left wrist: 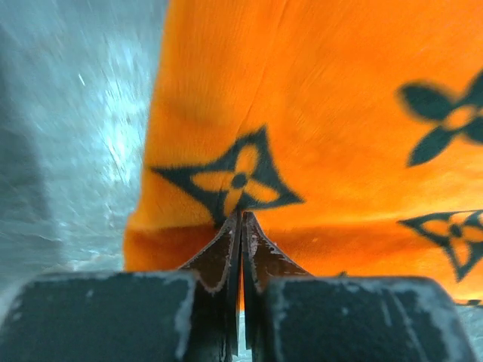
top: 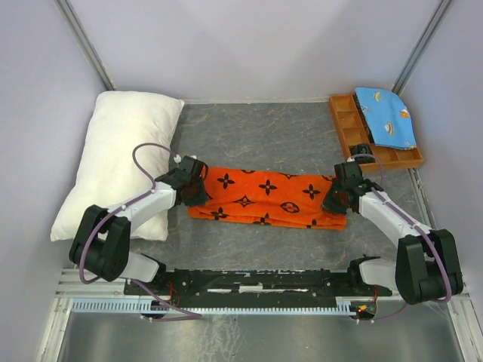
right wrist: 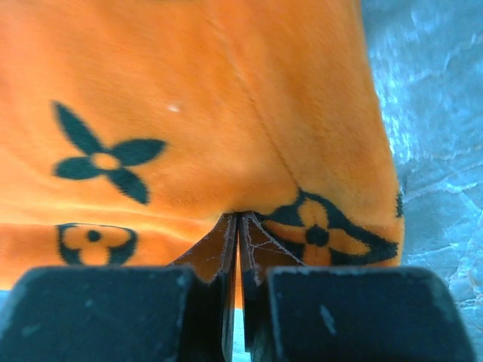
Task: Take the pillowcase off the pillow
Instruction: Fold the pillowcase at the center of the board.
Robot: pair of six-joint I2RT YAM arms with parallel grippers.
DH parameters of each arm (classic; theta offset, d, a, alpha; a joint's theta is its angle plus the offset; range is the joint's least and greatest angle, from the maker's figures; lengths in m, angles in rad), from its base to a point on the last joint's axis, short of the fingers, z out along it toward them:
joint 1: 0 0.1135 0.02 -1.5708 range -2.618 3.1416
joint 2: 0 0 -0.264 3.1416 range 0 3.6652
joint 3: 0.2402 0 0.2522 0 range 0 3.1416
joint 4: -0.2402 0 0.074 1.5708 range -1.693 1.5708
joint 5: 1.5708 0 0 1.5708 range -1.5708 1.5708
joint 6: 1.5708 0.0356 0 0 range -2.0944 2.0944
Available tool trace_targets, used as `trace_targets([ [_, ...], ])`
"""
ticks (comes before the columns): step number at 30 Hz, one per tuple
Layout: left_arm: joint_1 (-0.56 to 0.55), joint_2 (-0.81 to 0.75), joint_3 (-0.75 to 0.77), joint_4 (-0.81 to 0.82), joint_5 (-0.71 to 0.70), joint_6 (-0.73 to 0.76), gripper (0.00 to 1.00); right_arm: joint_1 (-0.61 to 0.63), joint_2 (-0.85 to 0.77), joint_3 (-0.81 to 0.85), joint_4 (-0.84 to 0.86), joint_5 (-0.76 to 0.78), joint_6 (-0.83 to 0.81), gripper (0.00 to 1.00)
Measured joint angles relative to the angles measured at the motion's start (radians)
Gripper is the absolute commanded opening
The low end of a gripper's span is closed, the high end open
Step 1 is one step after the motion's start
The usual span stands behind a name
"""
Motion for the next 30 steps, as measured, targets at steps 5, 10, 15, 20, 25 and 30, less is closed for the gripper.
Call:
trace_targets([
  [5, 0.003, 0.0, 0.193, -0.061, -0.064, 0.055, 0.28, 0.019, -0.008, 0.119, 0.007, 0.003, -0.025, 0.1],
  [10, -0.039, 0.021, 0.383, 0.005, -0.049, 0.116, 0.09, 0.167, 0.03, 0.289, 0.064, 0.034, -0.049, 0.02],
  [15, -0.112, 0.146, 0.428, 0.162, 0.096, 0.118, 0.03, 0.301, 0.245, 0.443, 0.163, -0.053, -0.054, 0.02],
  [20, -0.119, 0.29, 0.381, 0.31, 0.244, 0.074, 0.03, 0.323, 0.439, 0.489, 0.225, -0.147, -0.042, 0.02],
  [25, -0.119, 0.366, 0.334, 0.407, 0.282, 0.048, 0.03, 0.311, 0.549, 0.49, 0.247, -0.184, -0.042, 0.01],
  [30, -0.109, 0.386, 0.256, 0.456, 0.257, 0.044, 0.03, 0.23, 0.558, 0.476, 0.27, -0.217, -0.043, 0.01],
])
